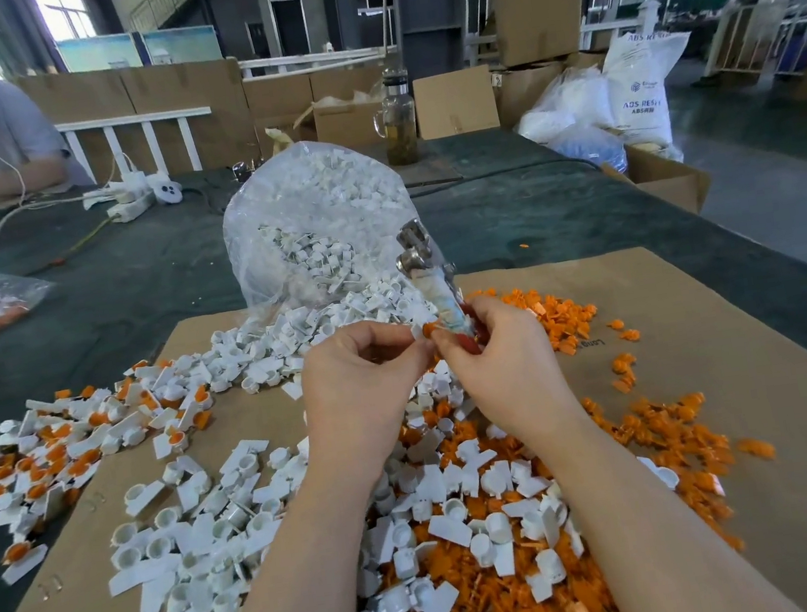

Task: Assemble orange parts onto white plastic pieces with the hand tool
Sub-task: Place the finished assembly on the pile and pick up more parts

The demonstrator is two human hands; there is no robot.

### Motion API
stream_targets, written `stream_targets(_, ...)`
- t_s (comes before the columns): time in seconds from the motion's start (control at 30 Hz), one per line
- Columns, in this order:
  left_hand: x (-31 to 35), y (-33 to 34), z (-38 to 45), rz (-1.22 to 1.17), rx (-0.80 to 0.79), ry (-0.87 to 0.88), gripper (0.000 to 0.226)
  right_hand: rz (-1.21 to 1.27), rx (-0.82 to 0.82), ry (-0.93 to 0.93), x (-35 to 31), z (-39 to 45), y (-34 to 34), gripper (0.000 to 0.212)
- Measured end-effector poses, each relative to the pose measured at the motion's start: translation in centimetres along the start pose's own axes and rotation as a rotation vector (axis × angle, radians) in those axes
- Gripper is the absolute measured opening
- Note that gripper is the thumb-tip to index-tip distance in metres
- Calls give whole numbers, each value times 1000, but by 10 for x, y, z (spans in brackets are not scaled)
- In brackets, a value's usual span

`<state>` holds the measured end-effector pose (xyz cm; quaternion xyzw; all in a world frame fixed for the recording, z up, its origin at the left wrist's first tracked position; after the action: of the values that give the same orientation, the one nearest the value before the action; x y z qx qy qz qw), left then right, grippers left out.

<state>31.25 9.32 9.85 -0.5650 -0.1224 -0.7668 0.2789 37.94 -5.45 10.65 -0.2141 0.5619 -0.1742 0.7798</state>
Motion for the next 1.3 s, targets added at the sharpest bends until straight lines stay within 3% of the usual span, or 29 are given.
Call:
stream_targets(0.5,-2,-7,4,92,65,38,14,-19,-48,-38,-5,-2,3,15)
stream_targets(0.83,-11,-11,10,-210,116,-37,8,87,-137,48,1,-2,-1,6)
stream_targets(1.07,-8,-17,13,-320,141,30,9,92,-326,48,0,-7,11,3)
stream_targets(1.3,-3,-24,17,-358,151,116,8,29,-495,52,-4,-16,20,16)
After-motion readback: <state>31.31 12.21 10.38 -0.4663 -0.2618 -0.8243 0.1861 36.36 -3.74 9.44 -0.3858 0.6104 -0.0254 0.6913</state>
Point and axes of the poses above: each hand's wrist, its own z-axis towards the middle knuckle, its own y-axis out of the palm, x = y × z, the point moved 9 cm from there along z, towards the middle knuckle, and after that the axes turned 11 degrees about y, right-handed, at the moved point
